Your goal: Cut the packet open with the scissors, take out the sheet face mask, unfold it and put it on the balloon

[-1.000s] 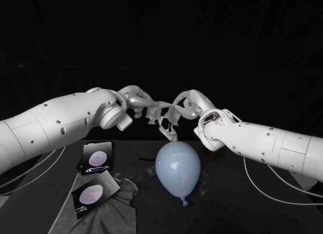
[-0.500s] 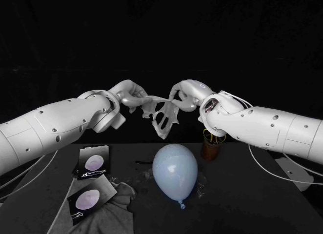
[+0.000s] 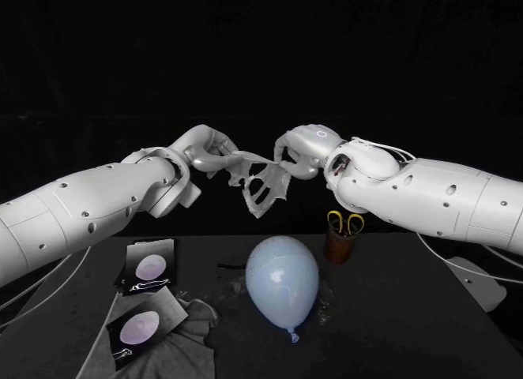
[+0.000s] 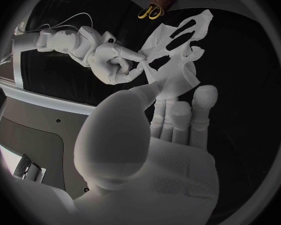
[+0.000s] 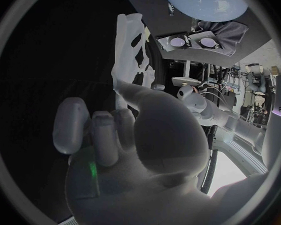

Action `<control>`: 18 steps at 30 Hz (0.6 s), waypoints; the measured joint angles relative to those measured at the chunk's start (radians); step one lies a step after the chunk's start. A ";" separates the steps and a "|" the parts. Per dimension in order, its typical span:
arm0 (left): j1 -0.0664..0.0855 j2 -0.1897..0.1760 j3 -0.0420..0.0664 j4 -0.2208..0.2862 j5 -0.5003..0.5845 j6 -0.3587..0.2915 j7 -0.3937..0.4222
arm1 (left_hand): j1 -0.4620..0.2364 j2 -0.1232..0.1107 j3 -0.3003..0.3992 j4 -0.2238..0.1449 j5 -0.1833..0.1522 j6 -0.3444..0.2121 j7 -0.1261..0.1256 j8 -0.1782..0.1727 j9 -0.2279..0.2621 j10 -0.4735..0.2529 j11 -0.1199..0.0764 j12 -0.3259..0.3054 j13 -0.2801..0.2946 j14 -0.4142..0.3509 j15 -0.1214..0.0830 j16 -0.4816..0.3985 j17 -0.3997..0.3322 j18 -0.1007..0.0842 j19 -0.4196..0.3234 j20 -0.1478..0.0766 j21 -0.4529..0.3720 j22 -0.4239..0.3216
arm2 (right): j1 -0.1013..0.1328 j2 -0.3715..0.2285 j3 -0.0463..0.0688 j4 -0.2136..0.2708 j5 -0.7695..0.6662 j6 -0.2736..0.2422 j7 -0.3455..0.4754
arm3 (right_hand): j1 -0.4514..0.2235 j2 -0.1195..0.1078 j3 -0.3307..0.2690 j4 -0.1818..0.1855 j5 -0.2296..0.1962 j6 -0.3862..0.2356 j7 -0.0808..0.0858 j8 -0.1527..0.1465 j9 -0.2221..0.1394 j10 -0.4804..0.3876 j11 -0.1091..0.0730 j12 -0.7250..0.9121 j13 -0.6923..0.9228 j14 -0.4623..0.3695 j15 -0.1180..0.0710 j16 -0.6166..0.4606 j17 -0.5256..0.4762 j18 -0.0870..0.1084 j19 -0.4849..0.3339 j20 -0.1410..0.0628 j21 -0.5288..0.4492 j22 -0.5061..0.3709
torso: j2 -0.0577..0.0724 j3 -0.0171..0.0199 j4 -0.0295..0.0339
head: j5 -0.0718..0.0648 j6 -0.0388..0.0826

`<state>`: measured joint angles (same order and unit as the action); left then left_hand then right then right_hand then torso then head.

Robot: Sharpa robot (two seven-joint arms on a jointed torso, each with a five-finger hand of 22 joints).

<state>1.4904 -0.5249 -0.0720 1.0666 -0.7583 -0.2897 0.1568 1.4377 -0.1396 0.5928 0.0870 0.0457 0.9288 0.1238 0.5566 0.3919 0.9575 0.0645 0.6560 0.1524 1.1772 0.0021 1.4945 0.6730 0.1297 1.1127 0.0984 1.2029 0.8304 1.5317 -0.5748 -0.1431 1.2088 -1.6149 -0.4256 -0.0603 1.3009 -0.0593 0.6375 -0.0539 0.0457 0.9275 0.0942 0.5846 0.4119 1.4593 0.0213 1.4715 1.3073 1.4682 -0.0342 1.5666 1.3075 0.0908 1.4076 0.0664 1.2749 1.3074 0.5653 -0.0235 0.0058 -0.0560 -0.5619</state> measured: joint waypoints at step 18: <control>0.000 0.009 0.000 -0.024 0.042 0.002 0.026 | 0.009 0.005 -0.007 -0.001 0.000 0.000 0.000 -0.006 -0.002 0.007 -0.001 0.000 0.001 0.000 0.000 -0.001 0.013 0.000 0.000 0.000 0.005 0.012 | 0.006 -0.021 0.000 0.041 -0.009 0.019 -0.033 | -0.003 0.003 0.000 0.000 0.000 -0.002 -0.002 0.000 0.001 0.002 -0.005 -0.001 0.001 -0.004 -0.003 0.001 0.001 -0.014 0.000 0.000 0.000 0.001 | 0.000 -0.0012 0.0022 | 0.004 0.001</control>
<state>1.4905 -0.5157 -0.0716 1.0428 -0.7165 -0.2873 0.1828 1.4463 -0.1349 0.5858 0.0856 0.0457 0.9286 0.1236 0.5505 0.3896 0.9646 0.0631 0.6560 0.1534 1.1774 0.0022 1.4934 0.6863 0.1298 1.1128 0.0985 1.2079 0.8421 1.5372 -0.5963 -0.1431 1.2495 -1.6236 -0.4062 -0.0937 1.2982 -0.0567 0.6375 -0.0538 0.0457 0.9254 0.0925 0.5843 0.4132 1.4612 0.0158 1.4705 1.3082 1.4645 -0.0376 1.5673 1.3081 0.0764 1.4074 0.0666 1.2749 1.3081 0.5648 -0.0247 0.0081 -0.0522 -0.5612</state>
